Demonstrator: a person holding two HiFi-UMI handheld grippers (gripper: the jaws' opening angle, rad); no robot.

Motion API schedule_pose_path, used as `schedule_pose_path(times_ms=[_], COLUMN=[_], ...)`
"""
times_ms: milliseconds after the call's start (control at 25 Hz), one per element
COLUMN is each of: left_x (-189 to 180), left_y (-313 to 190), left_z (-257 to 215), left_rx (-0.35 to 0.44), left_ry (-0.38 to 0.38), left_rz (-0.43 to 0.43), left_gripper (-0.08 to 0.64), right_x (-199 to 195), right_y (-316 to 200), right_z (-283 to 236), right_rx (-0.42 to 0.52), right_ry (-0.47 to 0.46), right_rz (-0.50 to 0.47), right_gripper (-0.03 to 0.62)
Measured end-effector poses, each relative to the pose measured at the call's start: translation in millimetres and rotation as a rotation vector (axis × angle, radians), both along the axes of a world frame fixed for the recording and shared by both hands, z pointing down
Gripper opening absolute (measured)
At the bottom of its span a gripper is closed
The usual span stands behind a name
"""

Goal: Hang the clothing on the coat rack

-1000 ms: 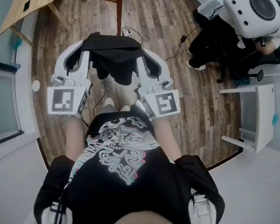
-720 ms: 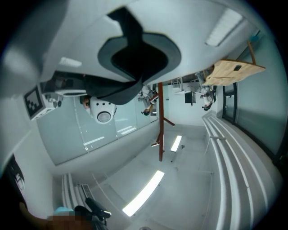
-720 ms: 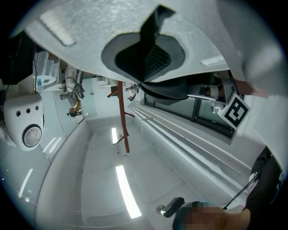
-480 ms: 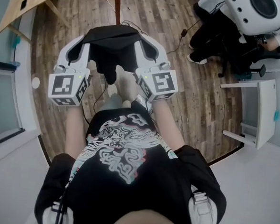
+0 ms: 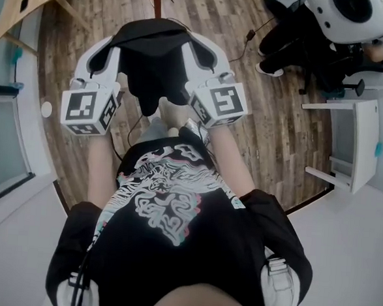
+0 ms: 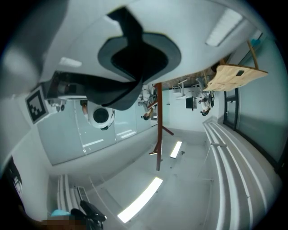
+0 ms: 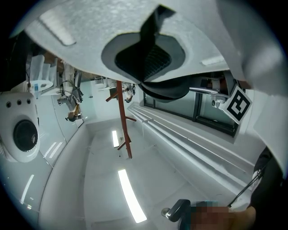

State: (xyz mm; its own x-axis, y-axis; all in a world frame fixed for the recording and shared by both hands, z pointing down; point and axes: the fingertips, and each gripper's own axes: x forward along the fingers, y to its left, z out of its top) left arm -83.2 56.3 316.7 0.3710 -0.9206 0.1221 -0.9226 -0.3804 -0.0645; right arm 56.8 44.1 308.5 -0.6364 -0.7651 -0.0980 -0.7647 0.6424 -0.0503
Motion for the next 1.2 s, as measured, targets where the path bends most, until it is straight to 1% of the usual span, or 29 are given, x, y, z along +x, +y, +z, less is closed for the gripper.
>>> schedule_pose_path(times_ms=[160,320,680,880,1200], left_x=[-10.8,-14.3,-27.8,-36.2,-51.2], left_y=[-13.2,-28.8,-70.3,-99.4,-138.1], left_z=[-3.7,-5.3,2.8,8.9,15.9], left_rx=[0.006,0.007,-0.008,-0.02,-0.033], left_ry=[0.011,0.012,0.008,0.008,-0.012], left_rz=[-0.004,-0.007,-0.008,0.014,0.063], left_gripper=[0.002,0.002,0.002,0.002,0.002], right_x=[-8.7,-12.7,-25.1,-33.4,-46.9], right_y=[-10.2,-23.9,-60.6,-87.8,-126.2], right_z=[-8.0,-10.5,-3.9,2.0,14.1], right_rx=[0.014,0.024,0.007,-0.005,-0.048], right_ry=[-0.021,-0.023,-0.041,-0.039,-0.061], right_rz=[-0.019,-0.026,-0.039,-0.023,0.01], right_gripper=[0.008,0.008,0.008,0.008,0.008])
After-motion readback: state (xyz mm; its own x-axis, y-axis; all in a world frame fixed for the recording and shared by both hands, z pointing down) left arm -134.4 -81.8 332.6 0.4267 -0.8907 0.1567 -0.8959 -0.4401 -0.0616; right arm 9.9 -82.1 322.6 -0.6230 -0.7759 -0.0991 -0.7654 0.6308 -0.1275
